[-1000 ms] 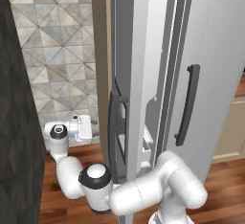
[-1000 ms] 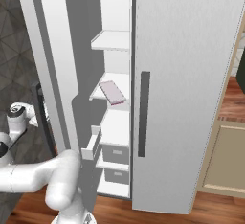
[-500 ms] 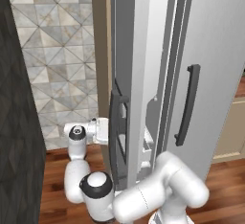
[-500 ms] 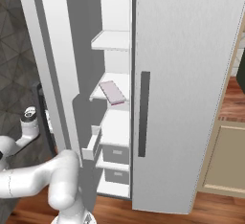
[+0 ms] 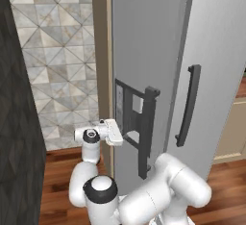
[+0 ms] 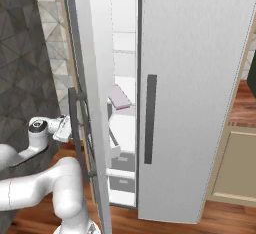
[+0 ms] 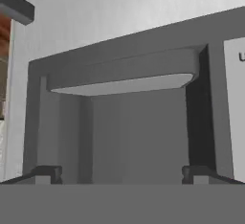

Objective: The ice cube tray has been filled with water. Take the tray and place it in the freezer to make ice. Close the freezer door after placing the tray.

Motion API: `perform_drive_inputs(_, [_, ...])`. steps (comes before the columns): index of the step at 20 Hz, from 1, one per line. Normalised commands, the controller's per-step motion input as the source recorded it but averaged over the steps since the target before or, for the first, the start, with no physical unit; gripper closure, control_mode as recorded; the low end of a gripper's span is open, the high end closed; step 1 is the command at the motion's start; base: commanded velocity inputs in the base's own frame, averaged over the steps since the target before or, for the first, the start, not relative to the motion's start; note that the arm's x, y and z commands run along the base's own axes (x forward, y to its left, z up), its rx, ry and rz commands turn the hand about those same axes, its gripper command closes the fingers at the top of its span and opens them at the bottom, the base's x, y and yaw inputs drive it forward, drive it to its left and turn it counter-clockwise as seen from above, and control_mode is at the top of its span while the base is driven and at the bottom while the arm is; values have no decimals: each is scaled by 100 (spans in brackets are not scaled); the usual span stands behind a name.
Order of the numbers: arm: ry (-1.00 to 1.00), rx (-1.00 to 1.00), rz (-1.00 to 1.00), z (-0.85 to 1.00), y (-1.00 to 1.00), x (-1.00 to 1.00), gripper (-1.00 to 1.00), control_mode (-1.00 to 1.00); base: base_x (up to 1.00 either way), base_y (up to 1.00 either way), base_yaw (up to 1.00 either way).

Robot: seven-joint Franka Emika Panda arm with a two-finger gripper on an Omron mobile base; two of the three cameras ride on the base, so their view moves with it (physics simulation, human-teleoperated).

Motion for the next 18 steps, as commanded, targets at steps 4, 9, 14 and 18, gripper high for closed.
perform_drive_inputs(4, [0,0,4,0,-100,0,-100,-100,0,0,0])
perform_drive_inputs(9, [1,0,11,0,-90,6,-100,-100,0,0,0])
perform_drive_inputs(14, [11,4,22,0,-87,35,-100,-100,0,0,0])
perform_drive_inputs(18, [16,13,34,0,-86,47,-100,-100,0,0,0])
